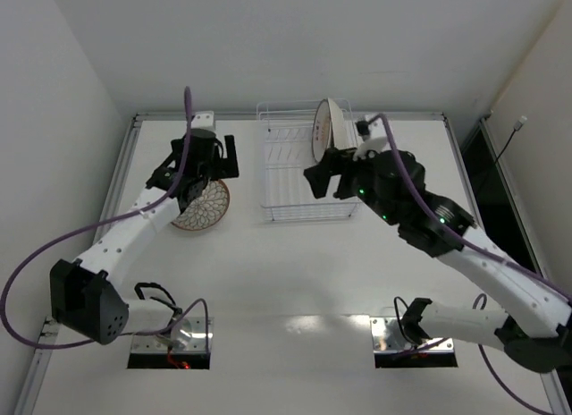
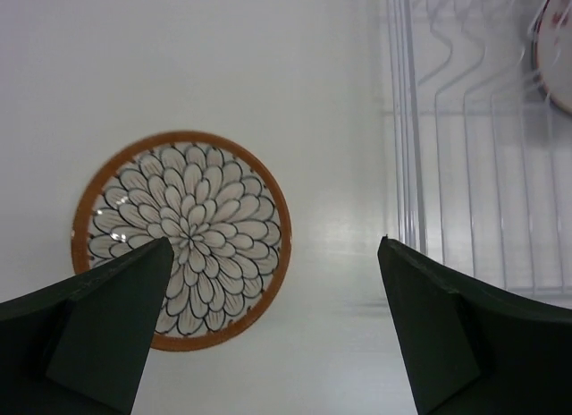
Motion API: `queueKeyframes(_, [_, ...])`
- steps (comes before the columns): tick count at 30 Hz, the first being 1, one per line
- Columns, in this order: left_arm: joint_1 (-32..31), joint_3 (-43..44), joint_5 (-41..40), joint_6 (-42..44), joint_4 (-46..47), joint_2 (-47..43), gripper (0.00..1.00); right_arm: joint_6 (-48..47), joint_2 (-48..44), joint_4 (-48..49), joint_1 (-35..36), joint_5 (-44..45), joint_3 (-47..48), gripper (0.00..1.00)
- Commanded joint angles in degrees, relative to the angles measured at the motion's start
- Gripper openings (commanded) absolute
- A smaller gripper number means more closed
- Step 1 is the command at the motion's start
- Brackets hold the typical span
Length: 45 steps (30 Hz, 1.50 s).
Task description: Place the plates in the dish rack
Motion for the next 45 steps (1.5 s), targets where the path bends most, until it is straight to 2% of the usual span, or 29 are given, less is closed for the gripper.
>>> queueKeyframes(1, [-2.3, 3.6, 10.8, 3.3, -10.2, 6.9, 1.0, -2.2, -4.2, -8.6, 0.0, 12.8, -5.8, 0.79])
queueKeyframes(6, [-4.9, 2.8, 5.9, 5.5, -10.9, 13.9, 1.0, -3.4, -16.1, -11.2, 0.0, 22.2, -19.2, 0.83])
queueKeyframes(11, [-5.4, 3.9, 1.8, 5.0, -11.8, 21.8, 1.0, -3.4, -20.2, -11.8, -0.6, 26.7, -28.7, 0.86])
queueKeyframes(19, [-5.4, 3.2, -5.1, 5.5, -12.3, 28.1, 0.99, -1.5, -23.2, -8.3, -0.6, 28.3, -35.8, 0.86])
queueKeyframes(23, [-5.4, 2.7, -7.5, 6.8, -12.3, 30.2, 0.93, -0.4, -23.2, -8.3, -0.6, 29.8, -37.0, 0.86])
queueKeyframes(26, [-4.8, 2.7, -7.5, 7.4, -12.3, 31.1, 0.67, 0.3, -23.8, -8.3, -0.6, 30.5, -37.0, 0.86])
queueKeyframes(27, [-4.2, 3.3, -6.0, 7.9, -12.3, 31.8, 0.55, 0.3, -23.8, -8.3, -0.6, 31.2, -37.0, 0.86])
queueKeyframes(28, [-4.2, 3.3, -6.0, 7.9, -12.3, 32.5, 0.5, 0.9, -23.8, -8.3, -0.6, 31.8, -37.5, 0.86])
queueKeyframes(39, [-1.8, 3.8, -5.7, 9.0, -13.9, 36.3, 0.52, 0.9, -25.6, -8.3, -0.6, 31.9, -38.6, 0.86])
queueKeyframes(42, [-0.8, 3.8, -3.8, 9.0, -13.9, 36.3, 0.28, 0.9, -25.6, -8.3, -0.6, 31.9, -38.6, 0.86])
queueKeyframes(43, [-0.8, 3.8, -4.4, 9.0, -13.9, 36.3, 0.04, 0.9, -25.6, -8.3, 0.0, 31.9, -38.6, 0.86])
queueKeyframes(45, [-0.8, 3.8, -5.1, 9.0, -13.9, 35.8, 0.0, 0.9, -25.6, -8.3, 0.0, 31.9, -38.6, 0.86])
